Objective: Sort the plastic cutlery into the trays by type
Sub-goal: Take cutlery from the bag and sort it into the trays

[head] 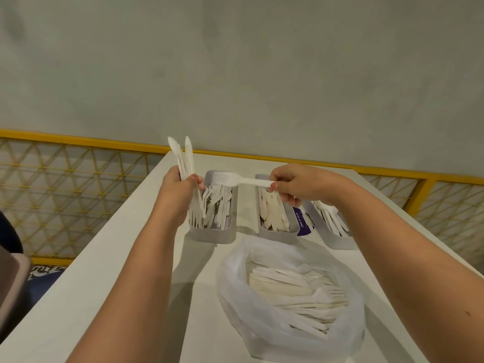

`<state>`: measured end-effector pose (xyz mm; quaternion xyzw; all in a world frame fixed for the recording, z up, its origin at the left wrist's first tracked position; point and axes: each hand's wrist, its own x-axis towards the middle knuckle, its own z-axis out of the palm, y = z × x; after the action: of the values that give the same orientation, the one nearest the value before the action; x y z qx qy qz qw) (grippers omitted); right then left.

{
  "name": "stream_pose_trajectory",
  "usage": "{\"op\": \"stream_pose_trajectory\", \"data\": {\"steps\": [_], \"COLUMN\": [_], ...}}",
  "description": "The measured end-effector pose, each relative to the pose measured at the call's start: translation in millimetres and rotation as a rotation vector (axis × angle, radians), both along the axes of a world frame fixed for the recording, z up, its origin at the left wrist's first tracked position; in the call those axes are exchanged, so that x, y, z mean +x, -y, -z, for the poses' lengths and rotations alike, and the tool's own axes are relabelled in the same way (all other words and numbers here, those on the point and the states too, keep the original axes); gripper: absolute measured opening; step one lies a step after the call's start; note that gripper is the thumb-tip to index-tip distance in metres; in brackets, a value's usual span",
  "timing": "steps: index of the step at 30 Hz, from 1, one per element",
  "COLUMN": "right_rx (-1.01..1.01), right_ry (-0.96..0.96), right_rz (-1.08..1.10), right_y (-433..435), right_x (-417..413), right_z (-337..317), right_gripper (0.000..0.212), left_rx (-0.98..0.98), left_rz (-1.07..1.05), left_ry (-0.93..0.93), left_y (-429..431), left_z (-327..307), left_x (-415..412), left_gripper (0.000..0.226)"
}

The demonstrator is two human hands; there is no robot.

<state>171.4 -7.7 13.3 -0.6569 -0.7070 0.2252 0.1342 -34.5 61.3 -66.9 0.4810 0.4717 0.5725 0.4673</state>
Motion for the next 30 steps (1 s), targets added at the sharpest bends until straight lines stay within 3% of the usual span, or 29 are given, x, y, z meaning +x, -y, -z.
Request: {"op": "stream_pose_trajectory", "data": {"steps": [3, 7, 15, 18, 20, 25, 30], "right_rx": [0.024, -0.011, -0.003, -0.005, -0.019, 0.010, 0.211], "right_ry": [-0.126, -0.146, -0.089, -0.126, -0.151, -0.063, -0.332], "right_rz": [0.133, 0.186, 0.253, 0.262, 0.249, 0.222, 0.157], "right_y": [-14.4, -37.8, -75.3, -83.6, -85.5, -83.0, -75.2], "right_x": [-1.9, -27.5, -73.8, -81.7, -86.7, -87.2, -78.8], "right_z": [15.0, 38.2, 68.0, 74.6, 75.8, 66.1, 49.2], "right_gripper": [0.016, 0.020, 0.033, 0.024, 0.028, 0.034, 0.030], "left_rx": [-0.073, -0.147, -0.181, -0.180, -0.178, -0.177, -0.182], "left_rz": [0.017, 0.183, 0.290, 0.288, 0.289, 0.298, 0.298], "left_ry": [0.093, 0.179, 0.277, 0.267, 0.257, 0.267, 0.220], "left_y": [-3.5, 0.3, -2.5, -2.9, -2.2, 1.1, 2.9], "left_z": [1.8, 1.3, 2.4, 2.4, 1.9, -0.4, 0.7], "left_x": [-11.0, -9.8, -14.9, -14.9, -14.1, -11.8, -8.9], "left_gripper": [0.014, 0.017, 0.021, 0.029, 0.033, 0.033, 0.036]}}
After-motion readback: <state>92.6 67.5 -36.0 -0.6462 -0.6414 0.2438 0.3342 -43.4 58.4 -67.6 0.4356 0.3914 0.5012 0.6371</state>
